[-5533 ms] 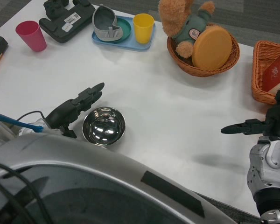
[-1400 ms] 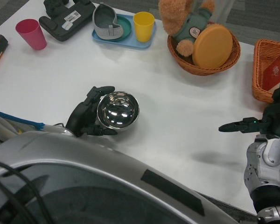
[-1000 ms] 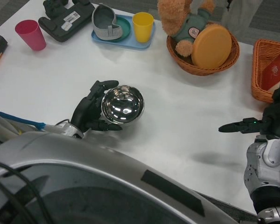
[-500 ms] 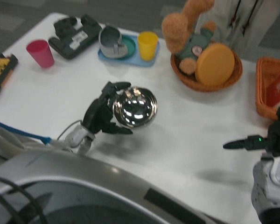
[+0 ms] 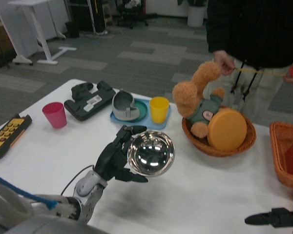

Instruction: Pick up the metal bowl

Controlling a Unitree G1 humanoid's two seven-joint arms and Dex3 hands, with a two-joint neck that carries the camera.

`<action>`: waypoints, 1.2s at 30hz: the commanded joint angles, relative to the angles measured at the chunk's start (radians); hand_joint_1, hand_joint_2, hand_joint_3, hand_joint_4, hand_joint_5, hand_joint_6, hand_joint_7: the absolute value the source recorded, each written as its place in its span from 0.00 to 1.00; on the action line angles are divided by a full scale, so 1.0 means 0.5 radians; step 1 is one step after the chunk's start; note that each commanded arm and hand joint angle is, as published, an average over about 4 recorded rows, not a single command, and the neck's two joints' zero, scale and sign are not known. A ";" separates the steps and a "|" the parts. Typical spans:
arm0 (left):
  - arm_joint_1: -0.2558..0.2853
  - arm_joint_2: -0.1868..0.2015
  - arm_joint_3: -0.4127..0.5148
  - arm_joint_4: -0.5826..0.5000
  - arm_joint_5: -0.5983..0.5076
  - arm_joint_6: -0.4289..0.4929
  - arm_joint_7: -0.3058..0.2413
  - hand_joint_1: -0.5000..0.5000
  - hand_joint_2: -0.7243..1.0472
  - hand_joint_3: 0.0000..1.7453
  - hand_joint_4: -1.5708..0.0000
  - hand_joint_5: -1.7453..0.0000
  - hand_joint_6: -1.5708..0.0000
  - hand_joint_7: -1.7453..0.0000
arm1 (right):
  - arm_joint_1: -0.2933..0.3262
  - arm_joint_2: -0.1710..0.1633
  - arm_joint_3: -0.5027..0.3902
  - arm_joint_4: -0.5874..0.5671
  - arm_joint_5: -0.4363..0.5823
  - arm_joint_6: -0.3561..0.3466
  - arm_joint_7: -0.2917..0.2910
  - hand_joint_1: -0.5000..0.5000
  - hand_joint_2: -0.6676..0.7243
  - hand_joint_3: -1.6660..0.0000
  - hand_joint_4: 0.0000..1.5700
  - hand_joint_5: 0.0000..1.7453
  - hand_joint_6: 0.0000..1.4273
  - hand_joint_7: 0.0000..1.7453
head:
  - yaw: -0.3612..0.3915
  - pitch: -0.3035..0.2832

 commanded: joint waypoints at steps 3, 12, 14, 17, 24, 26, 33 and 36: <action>-0.076 0.050 -0.029 -0.002 -0.002 0.008 0.013 0.00 1.00 0.05 1.00 0.00 1.00 0.04 | 0.007 0.005 0.003 0.015 0.011 -0.008 -0.007 0.04 0.86 1.00 0.05 0.00 0.00 0.04 | -0.157 0.217; -0.155 0.057 -0.065 0.001 -0.012 0.019 0.015 0.00 1.00 0.05 1.00 0.00 0.98 0.04 | 0.010 0.011 0.009 0.016 0.010 -0.008 -0.006 0.04 0.86 1.00 0.05 0.00 0.00 0.04 | -0.437 0.369; -0.164 0.058 -0.067 0.001 -0.013 0.019 0.017 0.00 1.00 0.05 1.00 0.00 0.98 0.04 | 0.010 0.011 0.009 0.014 0.010 -0.008 -0.006 0.04 0.86 1.00 0.05 0.00 0.00 0.04 | -0.541 0.362; -0.173 0.061 -0.068 0.001 -0.015 0.019 0.018 0.00 1.00 0.05 1.00 0.00 0.98 0.04 | 0.009 0.011 0.009 0.014 0.010 -0.007 -0.007 0.04 0.86 1.00 0.05 0.00 0.00 0.04 | -0.668 0.337; -0.210 0.070 -0.124 0.010 -0.026 0.019 0.041 0.00 1.00 0.05 1.00 0.00 0.98 0.04 | 0.009 0.014 0.006 0.011 0.010 -0.009 -0.006 0.04 0.86 1.00 0.05 0.00 0.00 0.04 | -0.719 0.330; -0.218 0.071 -0.132 0.012 -0.026 0.019 0.047 0.00 1.00 0.05 1.00 0.00 0.98 0.04 | 0.010 0.015 0.004 0.011 0.010 -0.009 -0.006 0.04 0.86 1.00 0.05 0.00 0.00 0.04 | -0.742 0.326; -0.239 0.074 -0.166 0.013 -0.032 0.019 0.052 0.00 1.00 0.05 1.00 0.00 0.98 0.04 | 0.016 0.016 0.002 0.000 0.010 -0.009 -0.006 0.04 0.86 1.00 0.05 0.00 0.00 0.04 | -0.838 0.311; -0.242 0.074 -0.174 0.015 -0.034 0.019 0.059 0.00 1.00 0.05 1.00 0.00 0.97 0.04 | 0.019 0.018 -0.001 -0.009 0.010 -0.009 -0.006 0.04 0.86 1.00 0.05 0.00 0.00 0.04 | -0.843 0.320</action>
